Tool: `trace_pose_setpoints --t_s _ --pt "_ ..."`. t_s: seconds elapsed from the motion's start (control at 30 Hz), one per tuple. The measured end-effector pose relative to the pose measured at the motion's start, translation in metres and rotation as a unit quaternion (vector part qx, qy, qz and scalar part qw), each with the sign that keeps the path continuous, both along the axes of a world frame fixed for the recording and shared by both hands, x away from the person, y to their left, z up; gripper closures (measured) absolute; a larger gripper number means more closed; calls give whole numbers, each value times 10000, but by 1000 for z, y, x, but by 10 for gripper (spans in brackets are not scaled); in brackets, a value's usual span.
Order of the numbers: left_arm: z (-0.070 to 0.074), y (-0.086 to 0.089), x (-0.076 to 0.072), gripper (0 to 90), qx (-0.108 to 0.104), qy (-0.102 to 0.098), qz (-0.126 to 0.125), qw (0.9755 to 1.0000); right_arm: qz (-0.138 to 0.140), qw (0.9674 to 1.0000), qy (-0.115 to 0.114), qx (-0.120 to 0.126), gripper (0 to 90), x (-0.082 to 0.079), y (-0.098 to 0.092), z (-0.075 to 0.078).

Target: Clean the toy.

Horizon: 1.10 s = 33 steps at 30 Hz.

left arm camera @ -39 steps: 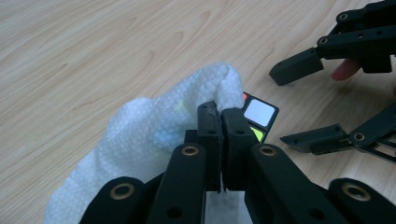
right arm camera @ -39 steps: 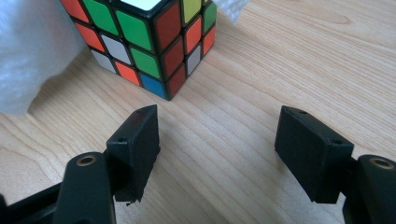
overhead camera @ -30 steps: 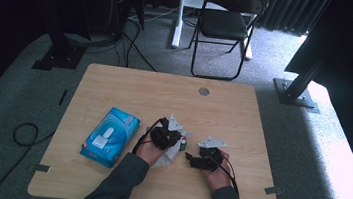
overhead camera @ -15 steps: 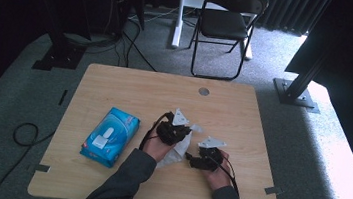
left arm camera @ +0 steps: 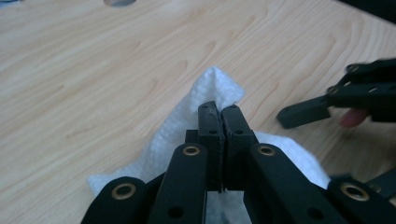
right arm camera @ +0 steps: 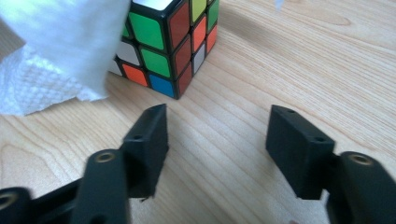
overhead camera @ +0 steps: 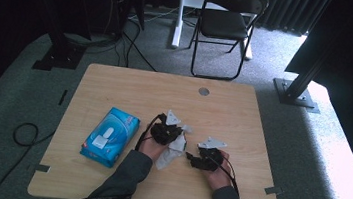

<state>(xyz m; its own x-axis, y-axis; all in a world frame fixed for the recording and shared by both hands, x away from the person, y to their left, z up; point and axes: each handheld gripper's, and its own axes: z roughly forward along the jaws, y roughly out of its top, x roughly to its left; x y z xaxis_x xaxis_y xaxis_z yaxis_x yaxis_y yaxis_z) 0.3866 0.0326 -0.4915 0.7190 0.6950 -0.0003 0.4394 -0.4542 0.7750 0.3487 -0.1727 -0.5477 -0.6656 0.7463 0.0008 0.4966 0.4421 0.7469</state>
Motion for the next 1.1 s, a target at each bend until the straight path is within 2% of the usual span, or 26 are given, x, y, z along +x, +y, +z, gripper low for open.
trace_pose_setpoints --t_s 0.13,0.37,0.57,0.7,0.77,0.83,0.93,1.1 --pt "-1 0 0 883 27 -33 6 10000 24 10000 -8 -84 440 -2 1 3" --pt "-2 0 0 879 57 -65 -19 10000 325 9993 -170 117 474 -13 7 16" --pt "-2 0 0 877 48 -74 -22 10000 788 9962 -229 297 453 -20 12 22" --pt "-2 0 0 874 43 -70 -26 10000 923 9944 -305 415 447 -22 14 25" --pt "-2 0 0 871 39 -68 -17 10000 1017 9927 -334 551 453 -23 15 27" --pt "-2 0 0 866 41 -74 -10 10000 1048 9921 -387 565 472 -24 17 29" --pt "-2 0 0 852 60 -84 15 9999 1074 9914 -464 592 540 -24 20 31" --pt "0 4 -2 776 88 -62 40 9999 837 9944 -461 454 775 -22 21 30"
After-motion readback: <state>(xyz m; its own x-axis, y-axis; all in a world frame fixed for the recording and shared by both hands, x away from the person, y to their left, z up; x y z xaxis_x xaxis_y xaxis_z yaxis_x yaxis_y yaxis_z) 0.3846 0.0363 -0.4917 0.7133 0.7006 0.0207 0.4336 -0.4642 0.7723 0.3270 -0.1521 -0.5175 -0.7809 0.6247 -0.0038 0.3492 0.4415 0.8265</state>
